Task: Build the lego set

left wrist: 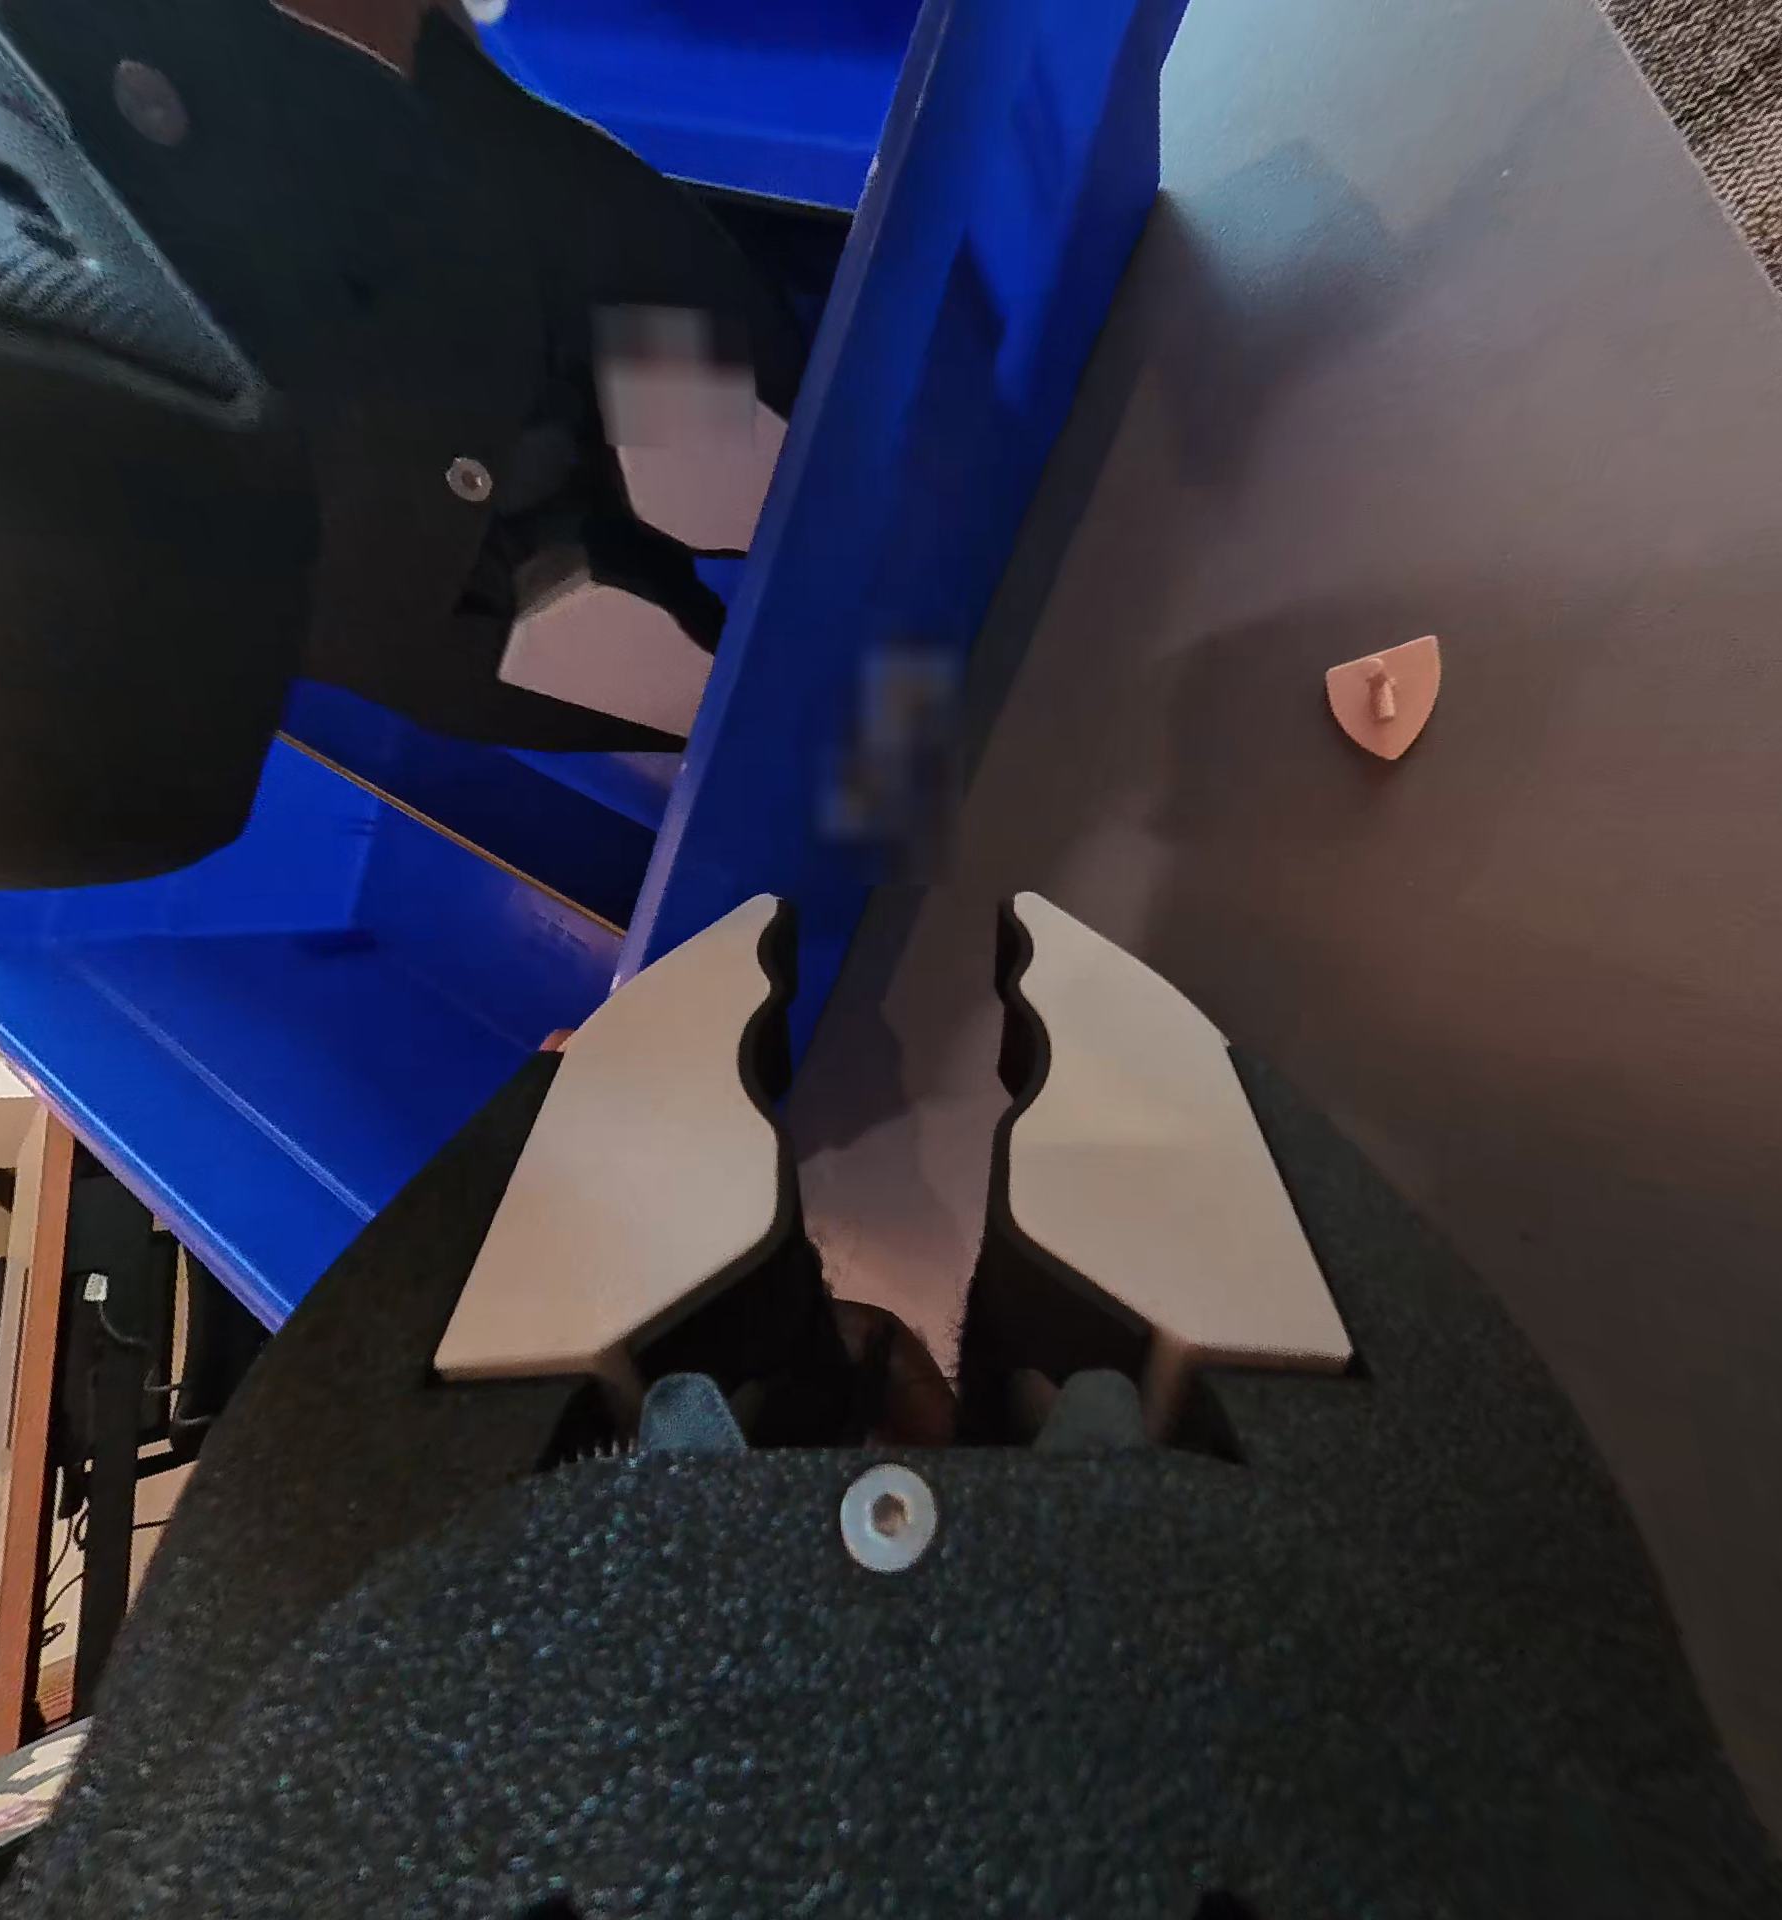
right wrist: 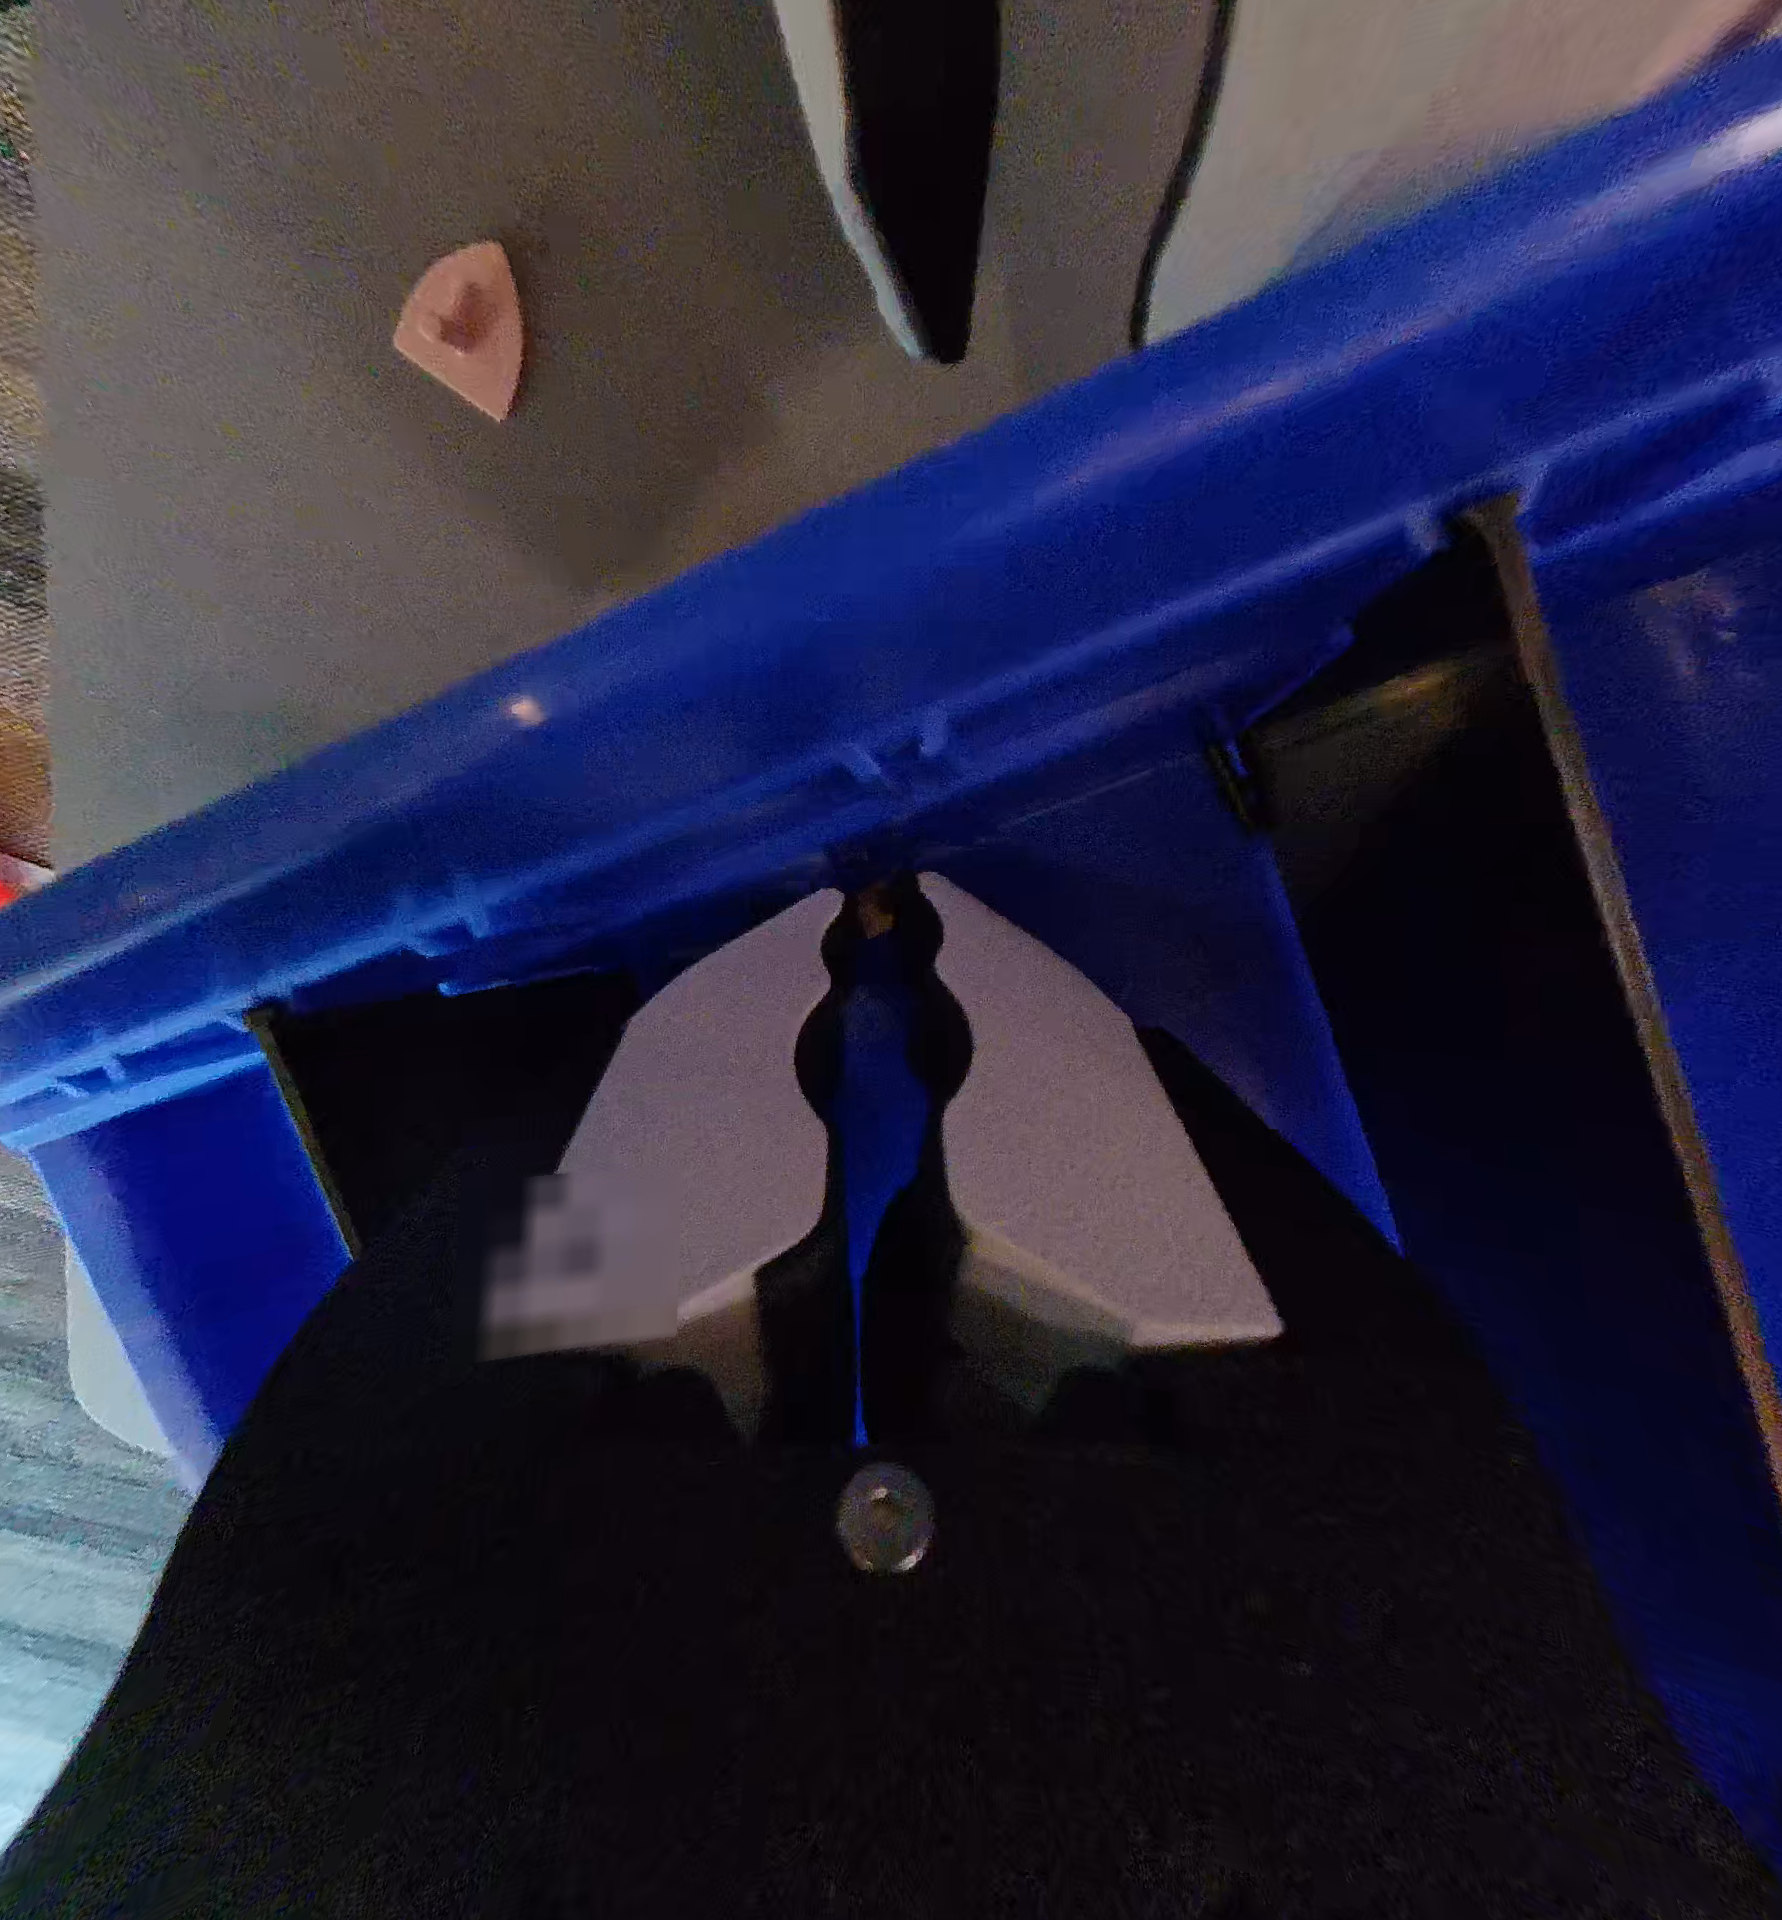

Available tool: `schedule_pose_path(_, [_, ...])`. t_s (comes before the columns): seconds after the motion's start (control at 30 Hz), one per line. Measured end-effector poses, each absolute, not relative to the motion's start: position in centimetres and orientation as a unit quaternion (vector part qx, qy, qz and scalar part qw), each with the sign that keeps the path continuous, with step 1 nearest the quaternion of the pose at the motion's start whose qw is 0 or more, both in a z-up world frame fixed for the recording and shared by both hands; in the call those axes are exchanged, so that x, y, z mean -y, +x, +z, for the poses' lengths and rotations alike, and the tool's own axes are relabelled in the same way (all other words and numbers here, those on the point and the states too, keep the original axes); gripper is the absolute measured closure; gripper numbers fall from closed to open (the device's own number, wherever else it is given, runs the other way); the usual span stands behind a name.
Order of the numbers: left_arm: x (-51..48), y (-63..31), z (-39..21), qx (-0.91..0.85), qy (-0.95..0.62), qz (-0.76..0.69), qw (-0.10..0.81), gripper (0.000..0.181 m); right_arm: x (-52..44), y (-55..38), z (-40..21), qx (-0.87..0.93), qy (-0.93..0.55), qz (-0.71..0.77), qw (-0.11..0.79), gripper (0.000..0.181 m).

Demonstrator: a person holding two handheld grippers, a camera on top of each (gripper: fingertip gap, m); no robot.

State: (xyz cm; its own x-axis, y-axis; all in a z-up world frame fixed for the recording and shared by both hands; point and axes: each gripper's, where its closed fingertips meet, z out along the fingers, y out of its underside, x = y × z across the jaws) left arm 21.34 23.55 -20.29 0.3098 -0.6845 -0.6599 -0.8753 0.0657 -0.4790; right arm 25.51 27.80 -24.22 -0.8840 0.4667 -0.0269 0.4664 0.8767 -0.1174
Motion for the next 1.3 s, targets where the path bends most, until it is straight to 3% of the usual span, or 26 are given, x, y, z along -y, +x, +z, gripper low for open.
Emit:
schedule_pose_path(0.03, [-23.5, 21.3, -20.3, -0.579, -0.675, 0.106, 0.446, 0.144, -28.3, 25.3, -23.8, 0.968, -0.248, 0.047, 0.017, 0.172])
schedule_pose_path(0.3, [-23.7, 21.3, -20.2, -0.585, -0.670, 0.107, 0.444, 0.144, -27.5, 25.2, -9.4, 0.859, -0.405, 0.092, 0.301, 0.175])
schedule_pose_path(0.37, [-23.7, 21.3, -20.1, -0.584, -0.671, 0.098, 0.445, 0.145, -25.7, 27.3, -7.8, 0.815, -0.463, 0.090, 0.336, 0.175])
schedule_pose_path(0.5, [-23.8, 21.3, -20.1, -0.585, -0.673, 0.100, 0.441, 0.145, -21.5, 30.4, -11.1, 0.726, -0.595, 0.078, 0.336, 0.175])
schedule_pose_path(0.7, [-23.8, 21.4, -20.0, -0.579, -0.680, 0.096, 0.439, 0.145, -19.4, 29.8, -20.3, 0.514, -0.777, 0.185, 0.313, 0.175])
schedule_pose_path(0.93, [-23.7, 21.5, -20.0, -0.578, -0.680, 0.092, 0.441, 0.144, -21.0, 29.4, -24.0, 0.470, -0.814, 0.131, 0.314, 0.167])
schedule_pose_path(1.17, [-23.6, 21.6, -20.0, -0.579, -0.677, 0.089, 0.445, 0.144, -20.9, 28.4, -21.8, 0.471, -0.785, 0.180, 0.360, 0.161])
schedule_pose_path(1.3, [-23.7, 21.7, -20.0, -0.578, -0.676, 0.088, 0.449, 0.144, -20.1, 27.9, -18.6, 0.539, -0.725, 0.195, 0.383, 0.171])
